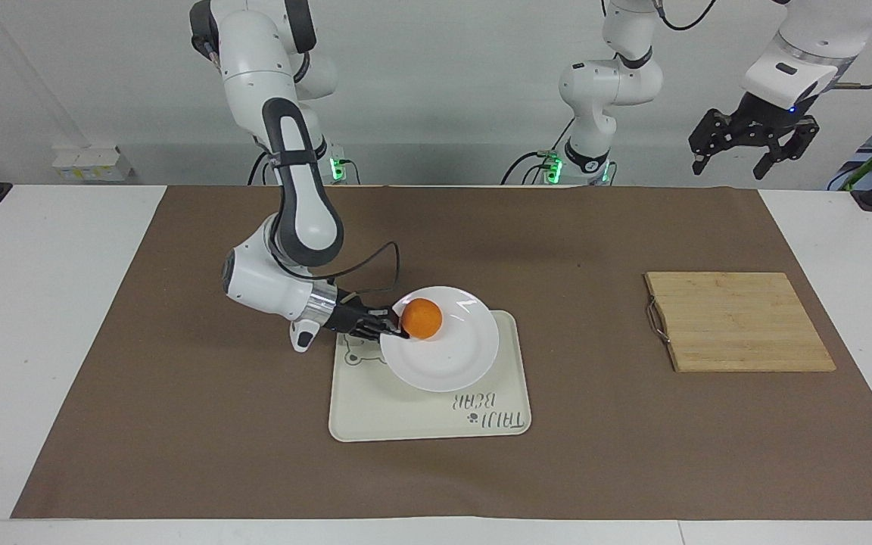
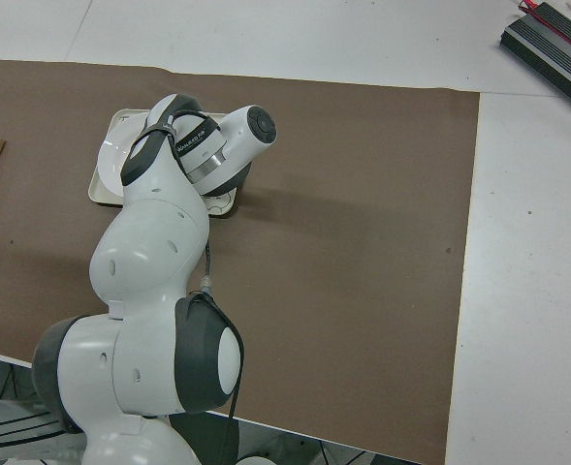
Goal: Place orange and plate with both arms
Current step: 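Slide the plate with the right gripper onto the bear tray, then open the right gripper and withdraw it from the plate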
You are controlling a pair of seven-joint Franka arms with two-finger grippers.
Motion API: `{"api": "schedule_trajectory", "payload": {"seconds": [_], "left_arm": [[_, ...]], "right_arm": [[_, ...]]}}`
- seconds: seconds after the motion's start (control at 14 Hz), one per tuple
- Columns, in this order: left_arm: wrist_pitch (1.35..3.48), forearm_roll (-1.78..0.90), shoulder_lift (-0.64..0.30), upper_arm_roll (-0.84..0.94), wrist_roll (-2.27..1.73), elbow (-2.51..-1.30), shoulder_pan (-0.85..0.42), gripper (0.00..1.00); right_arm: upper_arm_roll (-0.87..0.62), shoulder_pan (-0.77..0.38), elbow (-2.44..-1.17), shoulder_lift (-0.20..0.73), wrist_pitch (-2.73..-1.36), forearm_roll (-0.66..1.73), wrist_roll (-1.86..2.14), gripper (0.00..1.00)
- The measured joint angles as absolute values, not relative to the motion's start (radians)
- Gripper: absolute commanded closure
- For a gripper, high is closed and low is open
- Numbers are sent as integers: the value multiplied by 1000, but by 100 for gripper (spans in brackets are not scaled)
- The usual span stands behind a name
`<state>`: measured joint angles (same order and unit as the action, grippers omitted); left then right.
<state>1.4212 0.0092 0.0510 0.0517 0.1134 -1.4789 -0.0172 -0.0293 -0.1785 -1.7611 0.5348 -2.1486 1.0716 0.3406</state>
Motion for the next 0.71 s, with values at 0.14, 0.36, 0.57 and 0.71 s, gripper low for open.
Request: {"api": "schedule_trajectory", "payload": {"seconds": [0.14,0.36,0.57,0.71], "left_arm": [[1421,9,51,52,113,-1479,-17,0],[1421,9,51,52,113,-1479,-17,0],[1421,9,51,52,113,-1479,-17,0],[1421,9,51,52,113,-1479,-17,0]], "right_arm": [[-30,-179,-1738,576,-2167,1042,341,100],[-30,-180,-1721,591,-2183,1018,341,1],[-26,-175,-1716,591,-2189,1018,339,0],[-16,-174,-1706,580,-2193,1015,339,0]]}}
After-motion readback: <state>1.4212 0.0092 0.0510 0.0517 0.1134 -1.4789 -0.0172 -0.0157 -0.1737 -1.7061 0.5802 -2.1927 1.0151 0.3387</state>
